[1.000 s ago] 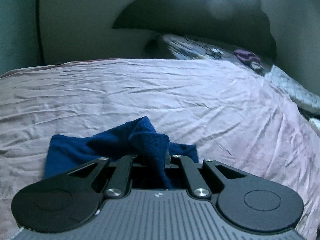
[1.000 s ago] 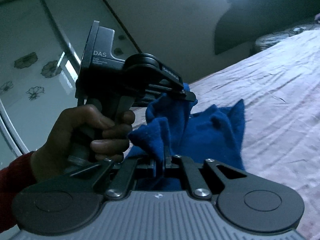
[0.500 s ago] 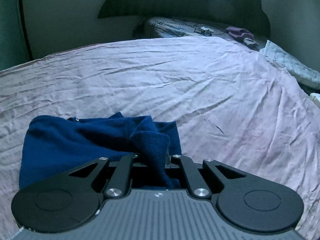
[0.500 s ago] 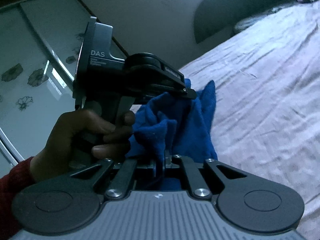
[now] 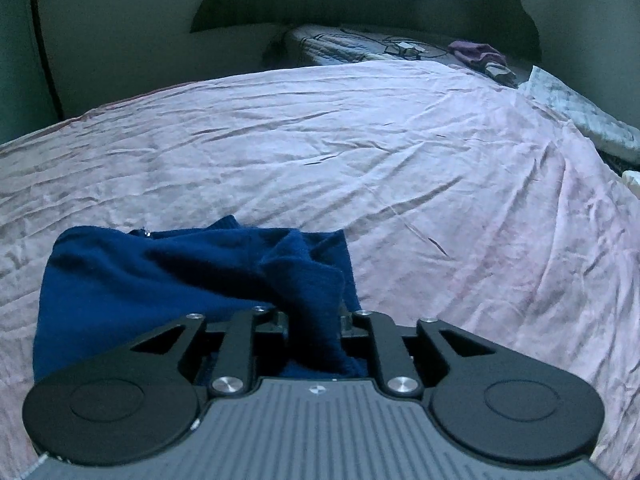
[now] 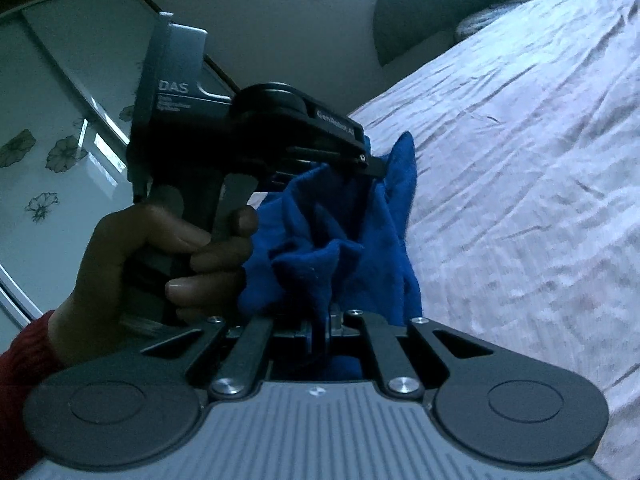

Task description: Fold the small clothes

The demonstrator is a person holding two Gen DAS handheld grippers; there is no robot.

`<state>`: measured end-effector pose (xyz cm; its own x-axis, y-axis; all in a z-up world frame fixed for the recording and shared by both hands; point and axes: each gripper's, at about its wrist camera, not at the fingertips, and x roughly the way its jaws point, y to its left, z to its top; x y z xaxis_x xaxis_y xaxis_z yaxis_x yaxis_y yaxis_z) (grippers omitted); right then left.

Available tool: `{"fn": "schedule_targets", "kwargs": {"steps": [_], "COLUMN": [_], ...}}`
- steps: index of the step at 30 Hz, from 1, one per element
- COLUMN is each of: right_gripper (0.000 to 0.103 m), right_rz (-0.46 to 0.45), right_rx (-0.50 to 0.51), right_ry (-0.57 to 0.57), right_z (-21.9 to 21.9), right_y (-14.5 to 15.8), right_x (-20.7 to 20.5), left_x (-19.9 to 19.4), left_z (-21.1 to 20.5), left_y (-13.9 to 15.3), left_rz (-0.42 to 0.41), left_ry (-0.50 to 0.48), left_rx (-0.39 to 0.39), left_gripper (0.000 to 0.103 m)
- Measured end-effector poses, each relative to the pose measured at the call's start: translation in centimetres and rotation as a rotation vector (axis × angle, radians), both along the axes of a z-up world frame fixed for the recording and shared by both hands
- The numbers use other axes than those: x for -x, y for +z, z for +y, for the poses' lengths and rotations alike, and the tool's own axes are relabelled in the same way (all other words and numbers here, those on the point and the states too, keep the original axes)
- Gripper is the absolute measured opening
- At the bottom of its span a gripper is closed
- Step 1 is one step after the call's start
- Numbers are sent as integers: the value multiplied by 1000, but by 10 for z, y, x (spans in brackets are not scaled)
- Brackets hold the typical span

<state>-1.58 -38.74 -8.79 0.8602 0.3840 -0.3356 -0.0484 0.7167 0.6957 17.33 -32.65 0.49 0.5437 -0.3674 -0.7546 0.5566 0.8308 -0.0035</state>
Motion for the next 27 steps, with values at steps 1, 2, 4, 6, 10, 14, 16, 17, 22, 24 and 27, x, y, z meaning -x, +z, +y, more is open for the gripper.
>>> {"fn": "schedule_targets", "kwargs": {"steps": [1, 2, 4, 6, 10, 14, 16, 17, 22, 24, 27], "right_gripper": [5, 5, 5, 6, 6, 6, 6, 7, 10, 11, 11], "right_rz": [3, 6, 11, 16, 25, 38, 48, 52, 70, 75, 80], "right_rx": [-3, -5, -6, -9, -13, -17, -17, -16, -36, -57, -81], "right_ry": [1, 2, 1, 3, 7, 19, 29, 32, 35, 33, 26], "right_z": [0, 0, -1, -1, -2, -2, -2, -1, -3, -6, -9], "right_y": [0, -1, -2, -3, -4, -5, -6, -6, -9, -10, -12], "right_x": [0, 0, 0, -1, -1, -3, -4, -5, -8, -7, -6], "left_x": [0, 1, 3, 6, 18, 45, 62, 70, 103, 109, 110], "left_z": [0, 0, 3, 12, 44, 91, 114, 125, 167, 176, 185], "left_y": [1, 2, 9, 22, 47, 57, 52, 47, 21, 13, 4], "left_rz": [1, 2, -11, -55, -166, -257, -289, -298, -285, -262, -220], "left_ry": [-6, -10, -14, 2, 28, 39, 42, 43, 47, 51, 51], "left_rx": [0, 0, 9, 18, 40, 13, -19, -30, -57, -44, -8], "left_gripper": [36, 44, 56, 71, 89, 95, 96, 96, 97, 97, 97]}}
